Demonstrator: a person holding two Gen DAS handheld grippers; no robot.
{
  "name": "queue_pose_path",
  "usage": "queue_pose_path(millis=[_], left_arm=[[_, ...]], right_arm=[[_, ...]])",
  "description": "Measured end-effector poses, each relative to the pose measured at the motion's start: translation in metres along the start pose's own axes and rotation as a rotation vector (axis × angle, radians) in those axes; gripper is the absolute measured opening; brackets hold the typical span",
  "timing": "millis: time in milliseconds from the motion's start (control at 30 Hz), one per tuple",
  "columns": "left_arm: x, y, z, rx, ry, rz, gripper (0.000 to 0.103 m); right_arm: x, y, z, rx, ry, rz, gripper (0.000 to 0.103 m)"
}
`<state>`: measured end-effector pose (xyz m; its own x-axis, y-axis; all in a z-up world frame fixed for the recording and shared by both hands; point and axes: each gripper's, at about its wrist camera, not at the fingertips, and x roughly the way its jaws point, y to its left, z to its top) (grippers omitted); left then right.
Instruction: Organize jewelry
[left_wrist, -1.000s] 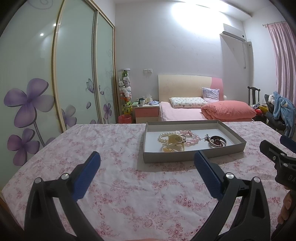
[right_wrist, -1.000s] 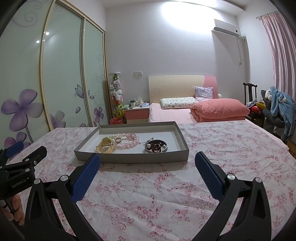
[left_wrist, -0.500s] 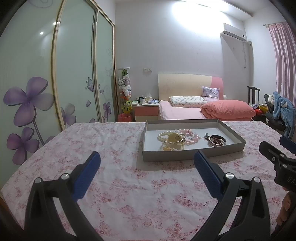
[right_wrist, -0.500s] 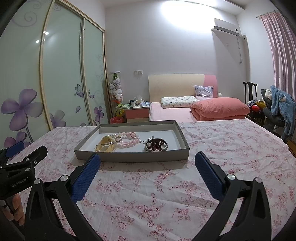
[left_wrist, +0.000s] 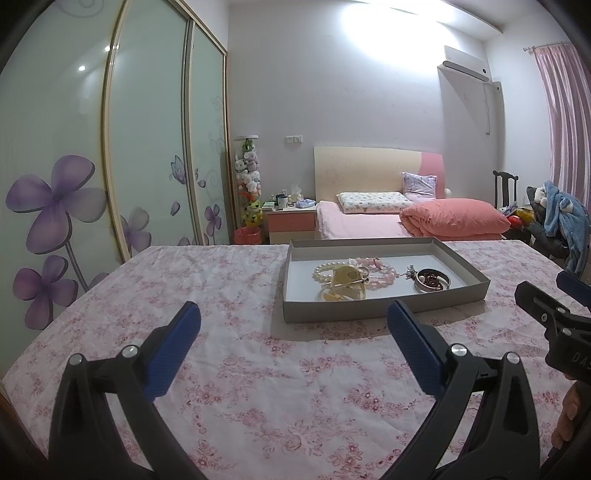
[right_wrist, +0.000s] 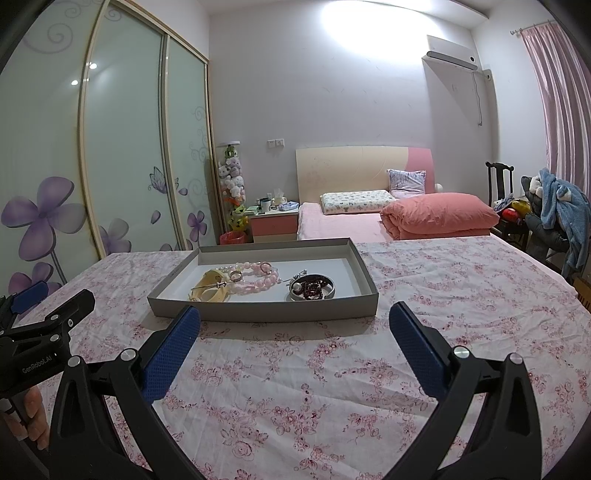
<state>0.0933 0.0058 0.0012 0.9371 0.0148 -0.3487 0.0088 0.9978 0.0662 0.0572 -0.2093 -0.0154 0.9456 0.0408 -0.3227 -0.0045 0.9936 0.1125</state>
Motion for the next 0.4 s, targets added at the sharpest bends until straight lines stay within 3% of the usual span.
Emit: queue_pose_path(millis=[400], left_arm=[[0.0011, 0.0018, 0.0022, -0.007, 0.006, -0.011, 0.099]], right_arm=[[0.0006, -0.0004, 0.0002, 0.001, 0.001, 0.000, 0.101]])
